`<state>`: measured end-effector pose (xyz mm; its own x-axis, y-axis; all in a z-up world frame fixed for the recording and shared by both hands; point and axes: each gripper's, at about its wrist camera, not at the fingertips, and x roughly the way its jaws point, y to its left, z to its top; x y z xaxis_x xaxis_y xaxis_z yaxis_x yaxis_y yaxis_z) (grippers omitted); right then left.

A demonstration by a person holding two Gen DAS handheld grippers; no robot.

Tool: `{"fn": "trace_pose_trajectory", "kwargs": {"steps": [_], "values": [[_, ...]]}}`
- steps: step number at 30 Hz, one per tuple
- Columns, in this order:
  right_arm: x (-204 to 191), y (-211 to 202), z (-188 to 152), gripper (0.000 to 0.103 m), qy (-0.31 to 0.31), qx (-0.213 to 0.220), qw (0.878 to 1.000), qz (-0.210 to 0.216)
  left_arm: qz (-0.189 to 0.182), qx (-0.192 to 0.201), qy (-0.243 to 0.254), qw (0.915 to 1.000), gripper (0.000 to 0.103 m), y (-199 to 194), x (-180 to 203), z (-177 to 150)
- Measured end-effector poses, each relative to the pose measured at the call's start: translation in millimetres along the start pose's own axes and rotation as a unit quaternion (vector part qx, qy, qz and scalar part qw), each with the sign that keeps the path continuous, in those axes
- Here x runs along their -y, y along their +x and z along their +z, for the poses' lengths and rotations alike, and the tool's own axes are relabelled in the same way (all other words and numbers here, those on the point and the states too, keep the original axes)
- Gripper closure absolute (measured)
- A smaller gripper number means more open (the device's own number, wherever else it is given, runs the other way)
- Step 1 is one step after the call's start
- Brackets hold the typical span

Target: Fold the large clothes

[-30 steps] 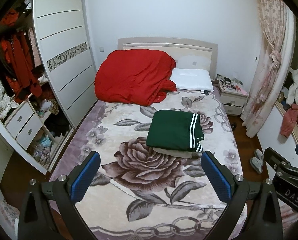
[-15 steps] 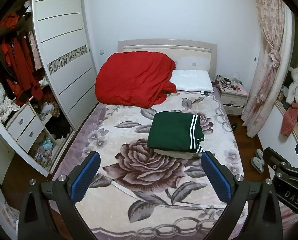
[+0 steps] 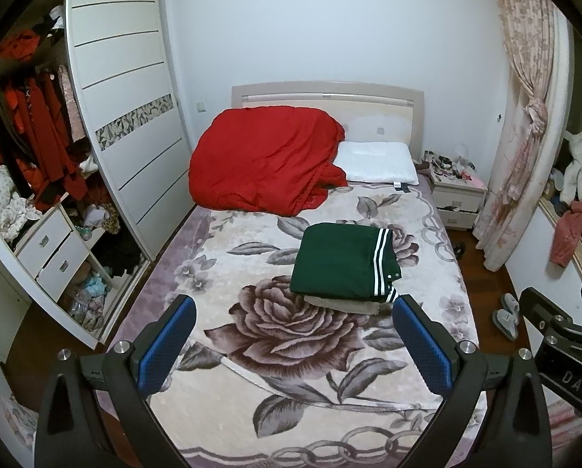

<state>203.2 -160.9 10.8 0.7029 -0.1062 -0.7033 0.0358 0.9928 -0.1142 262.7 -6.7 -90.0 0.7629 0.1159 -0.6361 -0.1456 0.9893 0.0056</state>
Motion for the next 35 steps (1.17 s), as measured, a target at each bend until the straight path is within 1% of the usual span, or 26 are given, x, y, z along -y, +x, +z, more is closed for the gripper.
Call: {"fn": "trace_pose_trajectory", "kwargs": {"steps": [14,27,30,34,35], "values": [[0.5,-3.8,-10.5,0.006,0.005,0.001,1.0,-0.002,0.003,0.006,-0.001,1.0,0.0,-4.0,-6.0,4.3],[0.9,-10.8,-25.0,0.006,0.009,0.003,1.0,-0.007,0.004,0.008,-0.001,1.0,0.0,-4.6,-6.1,2.4],[-0.5,-11.0,-23.7,0.006,0.01,0.004,1.0,-0.009,0.003,0.007,-0.001,1.0,0.0,-4.5,-5.5,0.0],[-5.2,-10.1,-22.9,0.006,0.011,0.005,1.0,-0.01,0.006,0.013,-0.004,0.9999,0.0,-5.8,-7.4,3.2],[-2.2,-12.7,-27.1,0.006,0.011,0.004,1.0,-0.011,0.006,0.014,-0.004,0.9999,0.0,-6.2,-5.1,6.2]]}}
